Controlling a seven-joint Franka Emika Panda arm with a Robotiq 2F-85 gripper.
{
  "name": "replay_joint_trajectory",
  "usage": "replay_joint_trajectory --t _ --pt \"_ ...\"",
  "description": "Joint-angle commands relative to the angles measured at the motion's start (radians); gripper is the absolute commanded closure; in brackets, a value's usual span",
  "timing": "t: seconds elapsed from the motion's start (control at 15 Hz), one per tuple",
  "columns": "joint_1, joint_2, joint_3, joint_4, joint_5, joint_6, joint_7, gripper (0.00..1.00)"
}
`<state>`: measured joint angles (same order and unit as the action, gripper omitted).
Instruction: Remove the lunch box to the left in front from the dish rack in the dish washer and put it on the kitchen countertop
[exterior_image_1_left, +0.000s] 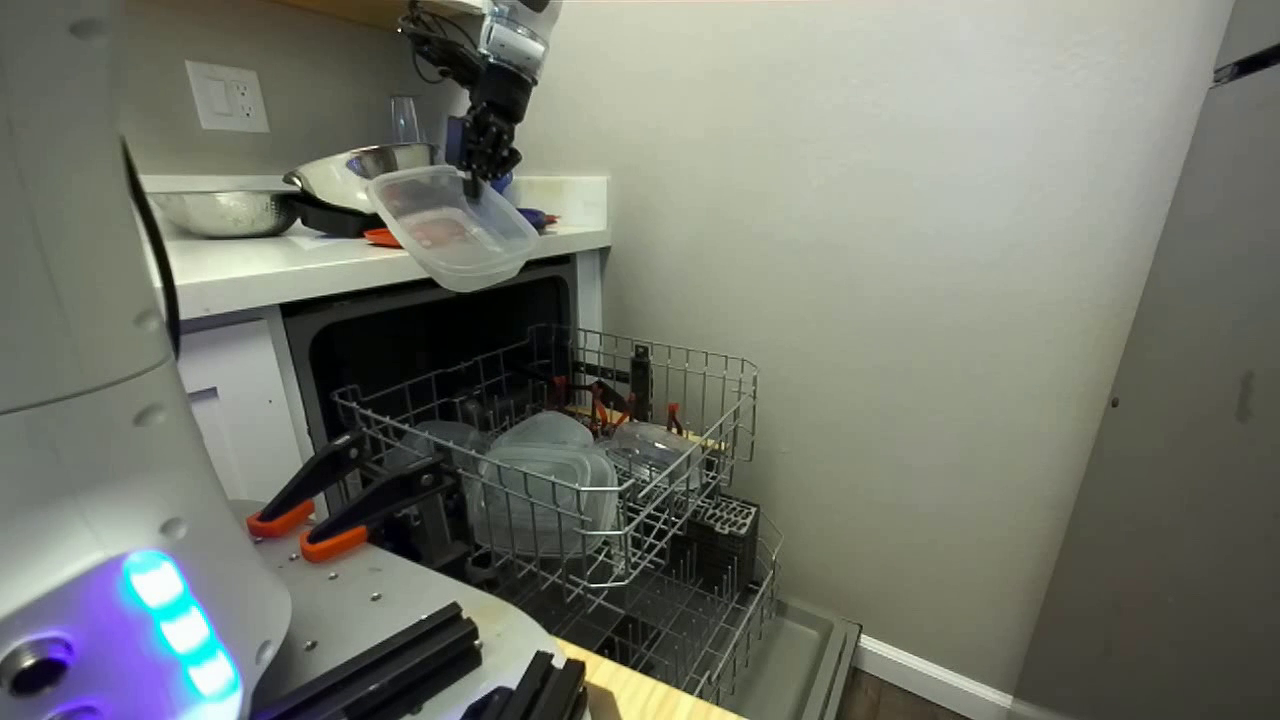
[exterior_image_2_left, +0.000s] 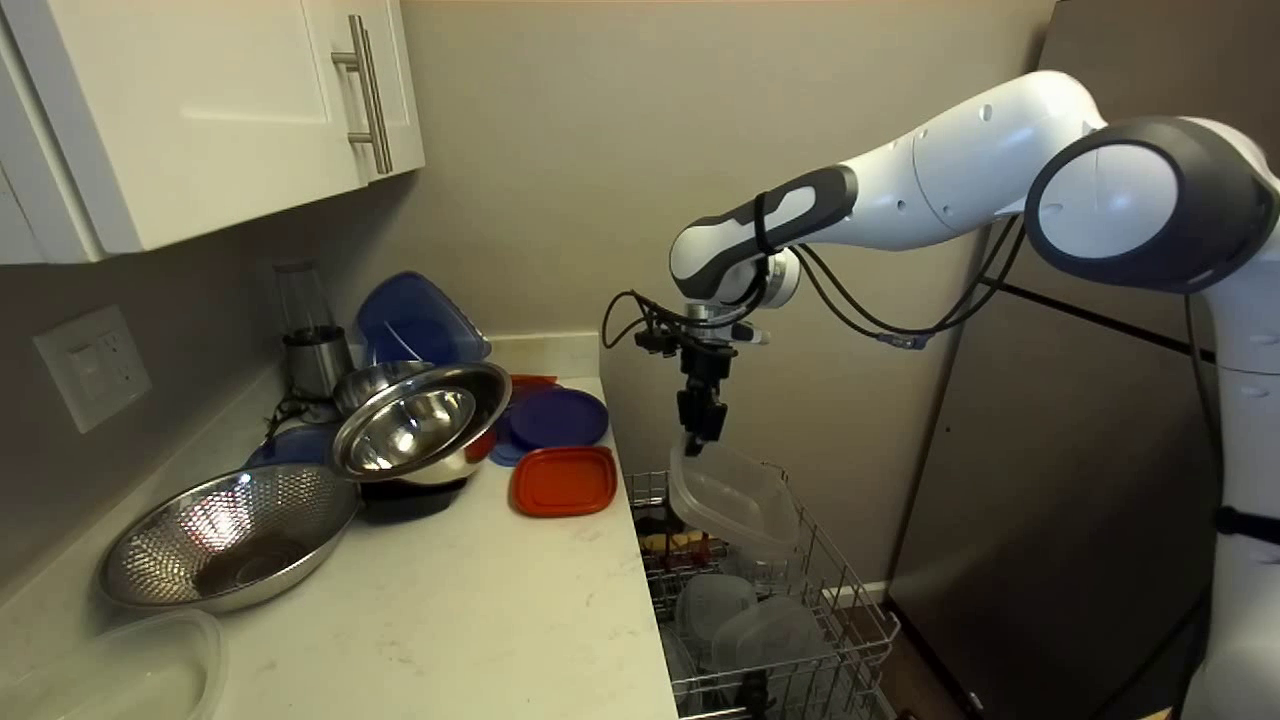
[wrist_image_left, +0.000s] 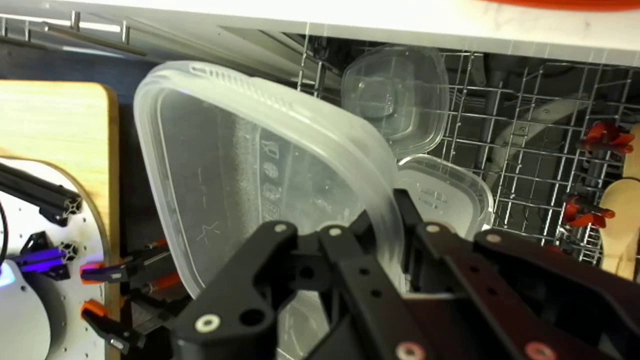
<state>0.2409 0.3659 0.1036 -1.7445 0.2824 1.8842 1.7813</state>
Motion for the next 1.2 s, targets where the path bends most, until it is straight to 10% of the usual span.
replay_joint_trajectory --t 0.0,1.13 --pt "-0.010 -0.003 0.004 -0.010 0.018 0.019 0.002 0.94" --pt "-0.012 0.040 0.056 0.094 0.172 -0.048 0.064 0.98"
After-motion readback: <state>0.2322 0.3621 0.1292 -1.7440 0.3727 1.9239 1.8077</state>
